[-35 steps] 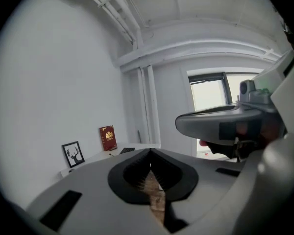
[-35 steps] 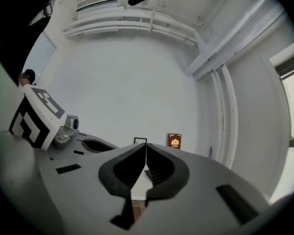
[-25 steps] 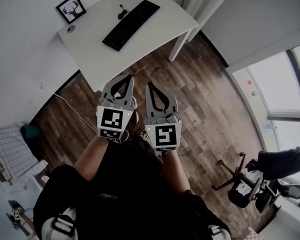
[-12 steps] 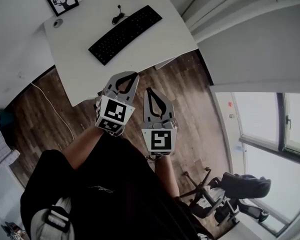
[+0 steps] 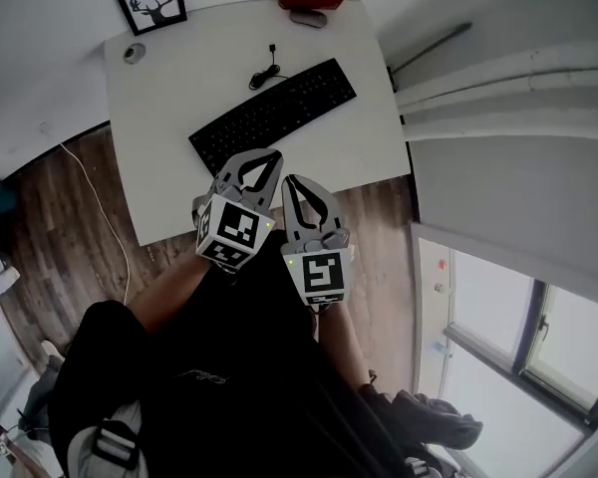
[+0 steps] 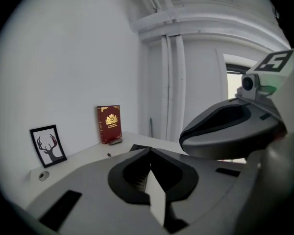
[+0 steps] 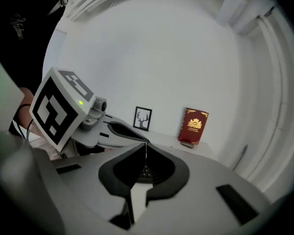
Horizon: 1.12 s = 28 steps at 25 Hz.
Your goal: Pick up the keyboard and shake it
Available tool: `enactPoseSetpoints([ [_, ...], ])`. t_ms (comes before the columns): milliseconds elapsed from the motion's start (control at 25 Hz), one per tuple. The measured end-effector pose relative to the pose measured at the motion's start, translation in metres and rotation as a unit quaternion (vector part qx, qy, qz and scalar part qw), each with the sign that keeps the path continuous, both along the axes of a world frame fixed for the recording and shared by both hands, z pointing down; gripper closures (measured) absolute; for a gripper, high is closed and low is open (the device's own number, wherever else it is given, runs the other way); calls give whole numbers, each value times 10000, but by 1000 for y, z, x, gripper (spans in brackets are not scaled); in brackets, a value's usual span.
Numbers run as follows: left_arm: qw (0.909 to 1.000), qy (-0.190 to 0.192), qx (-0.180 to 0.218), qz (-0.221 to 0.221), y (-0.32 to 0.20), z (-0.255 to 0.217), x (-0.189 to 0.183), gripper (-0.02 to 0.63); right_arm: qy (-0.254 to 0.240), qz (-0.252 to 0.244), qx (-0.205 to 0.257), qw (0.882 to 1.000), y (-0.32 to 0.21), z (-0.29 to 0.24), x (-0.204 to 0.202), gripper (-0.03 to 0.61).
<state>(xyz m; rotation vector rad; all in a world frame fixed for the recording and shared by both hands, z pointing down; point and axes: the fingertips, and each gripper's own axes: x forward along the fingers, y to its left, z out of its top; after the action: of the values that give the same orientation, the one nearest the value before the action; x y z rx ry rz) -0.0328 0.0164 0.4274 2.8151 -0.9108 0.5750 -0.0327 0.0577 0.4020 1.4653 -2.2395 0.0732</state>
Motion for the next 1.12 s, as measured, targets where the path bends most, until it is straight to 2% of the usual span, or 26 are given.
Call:
enactPoseSetpoints([
  [80, 9997, -110, -142, -183, -14, 13, 0, 611, 2, -420, -229, 9989, -23, 17, 3, 555],
  [120, 9993, -235, -253, -139, -19, 24, 1, 611, -15, -640, -378, 9972, -35, 28, 5, 557],
  [200, 9967, -581, -561, -2, -29, 53, 3, 611, -68, -1144, -706, 9909, -59, 54, 6, 557],
  [240, 9946, -735, -722, -97, -39, 66, 0, 611, -87, -1442, -872, 9857, -69, 67, 4, 557],
  [320, 9889, -837, -1050, -638, -57, 85, -11, 611, -10, -2125, -1205, 9697, -82, 88, -1, 555],
  [440, 9741, -779, -1500, -1505, -64, 96, -27, 611, 332, -3153, -1572, 9353, -87, 107, -4, 557],
  [560, 9626, -997, -1667, -1891, -72, 105, -39, 611, 725, -3796, -1750, 9055, -99, 130, -5, 557],
  [680, 9570, -1245, -2023, -1667, -69, 124, -38, 609, 938, -4095, -1999, 8852, -94, 155, 2, 557],
  [760, 9505, -1661, -2229, -1388, -75, 137, -41, 597, 836, -4187, -2213, 8768, -90, 164, 7, 555],
  [800, 9472, -1897, -2279, -1220, -82, 142, -44, 565, 792, -4218, -2273, 8742, -91, 167, 8, 555],
  [880, 9395, -2327, -2389, -783, -95, 152, -50, 483, 755, -4274, -2289, 8714, -95, 168, 8, 555],
  [960, 9274, -2689, -2593, -178, -101, 164, -53, 400, 707, -4294, -2269, 8713, -98, 167, 7, 557],
  [1040, 9139, -2866, -2849, 383, -101, 177, -54, 354, 669, -4257, -2276, 8732, -98, 165, 10, 557],
  [1120, 9049, -2874, -3061, 699, -107, 190, -54, 319, 699, -4192, -2309, 8753, -98, 166, 16, 555],
])
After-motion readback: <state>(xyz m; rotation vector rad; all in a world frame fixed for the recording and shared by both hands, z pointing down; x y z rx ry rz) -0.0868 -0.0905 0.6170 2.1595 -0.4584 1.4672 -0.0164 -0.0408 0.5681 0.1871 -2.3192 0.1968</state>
